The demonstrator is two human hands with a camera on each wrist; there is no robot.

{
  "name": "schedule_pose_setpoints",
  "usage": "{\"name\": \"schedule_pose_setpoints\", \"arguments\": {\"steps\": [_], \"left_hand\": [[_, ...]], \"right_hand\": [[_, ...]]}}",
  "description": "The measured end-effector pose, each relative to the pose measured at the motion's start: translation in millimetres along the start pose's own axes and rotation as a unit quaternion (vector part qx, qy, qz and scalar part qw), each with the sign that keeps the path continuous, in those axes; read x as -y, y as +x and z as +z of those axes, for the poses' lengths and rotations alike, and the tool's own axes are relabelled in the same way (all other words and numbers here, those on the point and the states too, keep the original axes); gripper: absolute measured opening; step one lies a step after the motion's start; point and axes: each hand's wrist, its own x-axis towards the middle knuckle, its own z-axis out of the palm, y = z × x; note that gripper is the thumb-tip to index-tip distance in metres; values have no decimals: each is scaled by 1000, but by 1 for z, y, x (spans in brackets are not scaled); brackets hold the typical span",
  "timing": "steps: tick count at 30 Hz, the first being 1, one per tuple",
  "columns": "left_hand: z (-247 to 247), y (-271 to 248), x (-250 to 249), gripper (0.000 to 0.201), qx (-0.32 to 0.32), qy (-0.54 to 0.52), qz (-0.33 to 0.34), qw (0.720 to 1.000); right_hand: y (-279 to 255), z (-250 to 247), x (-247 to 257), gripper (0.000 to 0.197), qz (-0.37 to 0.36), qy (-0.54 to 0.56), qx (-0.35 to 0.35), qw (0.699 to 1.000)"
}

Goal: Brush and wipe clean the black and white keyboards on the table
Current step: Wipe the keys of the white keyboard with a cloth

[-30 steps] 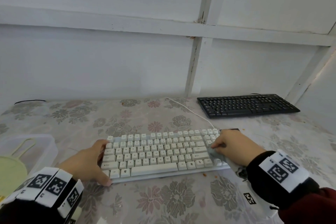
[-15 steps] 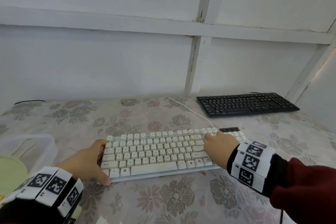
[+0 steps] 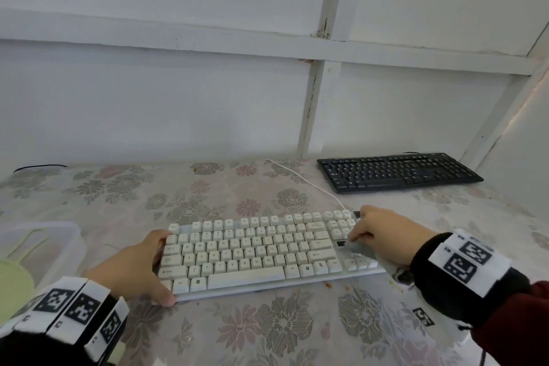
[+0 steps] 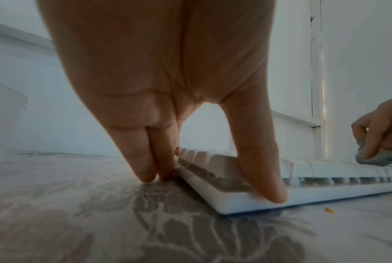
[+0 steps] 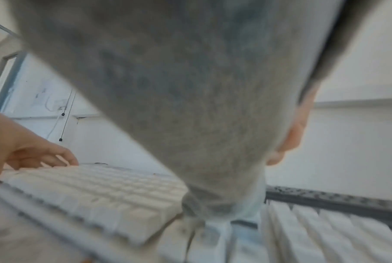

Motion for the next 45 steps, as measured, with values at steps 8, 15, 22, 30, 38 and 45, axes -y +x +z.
{"name": "schedule_pose_setpoints", "arguments": {"steps": [8, 15, 22, 30, 38, 45], "left_hand": [[-1, -1, 0, 121, 3, -23, 1, 1000], [-1, -3, -5, 114, -6, -19, -3, 1000], [1, -5, -8, 112, -11, -13, -7, 1000], [0, -5, -6, 115, -7, -17, -7, 1000], [1, 0, 0, 119, -2, -10, -5, 1000], [2, 2, 3, 124, -7, -8, -3, 1000]], "right_hand": [[-6, 22, -9, 39, 19, -16, -18, 1000], [-6, 19, -17, 28, 39, -36, -28, 998], [-4, 14, -13, 27, 22, 18, 30, 999], [7, 6, 12, 17, 83, -150, 114, 978], [5, -15, 3, 21, 39, -39, 34, 998], [4, 17, 23, 20, 5, -1, 55, 998]]}}
